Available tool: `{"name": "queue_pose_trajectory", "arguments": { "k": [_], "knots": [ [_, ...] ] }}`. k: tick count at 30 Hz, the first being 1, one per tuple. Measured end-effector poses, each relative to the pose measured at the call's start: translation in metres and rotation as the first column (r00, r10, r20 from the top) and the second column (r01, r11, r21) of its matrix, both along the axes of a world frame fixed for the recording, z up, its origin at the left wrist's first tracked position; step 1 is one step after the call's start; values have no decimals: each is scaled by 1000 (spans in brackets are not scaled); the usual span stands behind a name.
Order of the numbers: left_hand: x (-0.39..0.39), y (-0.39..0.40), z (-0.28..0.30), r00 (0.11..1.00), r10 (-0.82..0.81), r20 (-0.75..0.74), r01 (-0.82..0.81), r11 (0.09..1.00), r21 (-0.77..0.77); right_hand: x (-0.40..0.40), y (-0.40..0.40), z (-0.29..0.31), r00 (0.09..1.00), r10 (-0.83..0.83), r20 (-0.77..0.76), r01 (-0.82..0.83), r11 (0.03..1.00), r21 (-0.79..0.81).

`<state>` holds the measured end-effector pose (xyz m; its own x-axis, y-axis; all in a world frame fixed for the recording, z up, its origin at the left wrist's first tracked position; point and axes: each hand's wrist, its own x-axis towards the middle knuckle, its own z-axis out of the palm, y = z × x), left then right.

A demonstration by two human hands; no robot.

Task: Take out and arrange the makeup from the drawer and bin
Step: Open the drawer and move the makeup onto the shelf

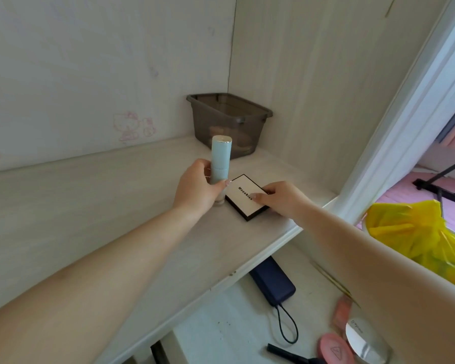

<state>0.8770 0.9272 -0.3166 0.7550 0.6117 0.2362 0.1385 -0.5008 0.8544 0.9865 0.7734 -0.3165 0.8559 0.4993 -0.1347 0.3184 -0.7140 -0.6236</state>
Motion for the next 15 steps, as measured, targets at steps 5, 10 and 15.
{"name": "queue_pose_trajectory", "arguments": {
  "k": [5, 10, 15],
  "knots": [
    [-1, -3, -3, 1000, 10, 7, -10, 1000, -6, 3, 3, 1, 1000, 3, 11, -2, 996, -85],
    [-2, -5, -5, 1000, 10, 24, -10, 1000, -20, -1, 0, 2, 999, 19, 46, -15, 996, -83],
    [-15, -16, -3, 990, 80, 115, -76, 996, -36, -16, -33, 7, 980, -53, 193, 6, 972, 236]
  ]
}}
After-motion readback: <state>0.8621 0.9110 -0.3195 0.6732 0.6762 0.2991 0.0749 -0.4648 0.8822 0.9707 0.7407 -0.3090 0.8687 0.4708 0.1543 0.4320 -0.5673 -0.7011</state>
